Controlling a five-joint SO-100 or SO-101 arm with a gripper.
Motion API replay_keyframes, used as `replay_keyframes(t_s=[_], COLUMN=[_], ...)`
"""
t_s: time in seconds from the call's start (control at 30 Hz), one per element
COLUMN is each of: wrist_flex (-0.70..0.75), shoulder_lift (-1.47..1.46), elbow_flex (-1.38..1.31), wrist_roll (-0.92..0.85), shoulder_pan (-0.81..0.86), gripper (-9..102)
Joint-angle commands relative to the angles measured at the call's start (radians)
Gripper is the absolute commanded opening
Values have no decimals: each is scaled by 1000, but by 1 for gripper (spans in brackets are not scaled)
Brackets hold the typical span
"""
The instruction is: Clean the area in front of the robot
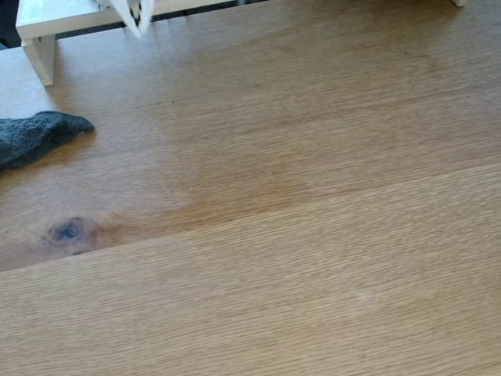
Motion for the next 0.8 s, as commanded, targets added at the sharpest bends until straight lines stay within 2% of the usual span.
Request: replay_keyframes(t_s=[0.0, 0.13, 0.23, 0.3, 0.77], wrist_flex=[-6, 150, 156, 156, 158], shoulder_lift=[109, 183, 198, 198, 198], elbow_flex=[206, 295, 265, 262, 262], wrist_roll=[-35, -57, -49, -51, -51], shoulder_pan=[-5, 3, -12, -6, -3], gripper=[0, 0, 0, 4, 1])
